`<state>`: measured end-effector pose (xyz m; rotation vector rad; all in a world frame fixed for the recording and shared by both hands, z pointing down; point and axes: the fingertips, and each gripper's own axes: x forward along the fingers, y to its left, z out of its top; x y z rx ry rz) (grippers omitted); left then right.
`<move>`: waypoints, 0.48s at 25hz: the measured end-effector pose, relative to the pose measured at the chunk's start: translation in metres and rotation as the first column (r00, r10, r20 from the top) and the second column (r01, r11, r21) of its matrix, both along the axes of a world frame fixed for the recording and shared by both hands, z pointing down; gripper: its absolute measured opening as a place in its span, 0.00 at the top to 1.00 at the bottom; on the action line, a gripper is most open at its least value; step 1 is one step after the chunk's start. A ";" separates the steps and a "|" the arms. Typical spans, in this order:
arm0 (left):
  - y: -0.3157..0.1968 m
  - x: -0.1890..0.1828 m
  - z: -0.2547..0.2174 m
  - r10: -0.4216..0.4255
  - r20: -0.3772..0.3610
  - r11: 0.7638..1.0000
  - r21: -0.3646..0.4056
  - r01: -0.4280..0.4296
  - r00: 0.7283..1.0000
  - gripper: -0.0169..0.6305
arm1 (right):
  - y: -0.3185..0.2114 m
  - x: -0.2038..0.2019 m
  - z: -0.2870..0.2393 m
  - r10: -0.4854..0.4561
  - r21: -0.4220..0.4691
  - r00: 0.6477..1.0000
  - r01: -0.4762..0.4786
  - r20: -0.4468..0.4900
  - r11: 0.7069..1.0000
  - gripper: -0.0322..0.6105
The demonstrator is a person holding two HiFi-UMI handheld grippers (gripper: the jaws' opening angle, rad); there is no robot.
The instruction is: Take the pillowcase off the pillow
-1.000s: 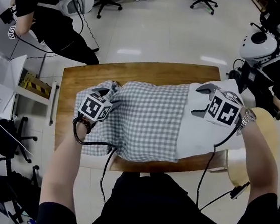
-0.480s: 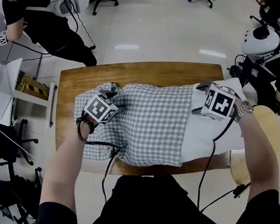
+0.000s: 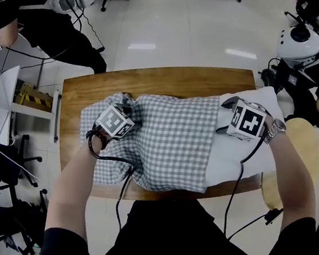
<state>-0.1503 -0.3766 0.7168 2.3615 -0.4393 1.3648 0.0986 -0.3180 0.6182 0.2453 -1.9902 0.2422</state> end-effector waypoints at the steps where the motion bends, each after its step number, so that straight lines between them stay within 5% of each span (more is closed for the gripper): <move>1: 0.000 0.002 -0.001 0.014 0.000 1.000 0.002 -0.014 1.000 0.52 | 0.000 0.000 0.001 -0.001 -0.001 1.000 0.001 -0.004 1.000 0.39; 12: 0.001 0.019 0.022 0.042 0.062 0.998 0.036 -0.044 0.997 0.95 | 0.009 0.019 0.016 0.030 0.033 0.999 -0.031 0.017 0.999 0.67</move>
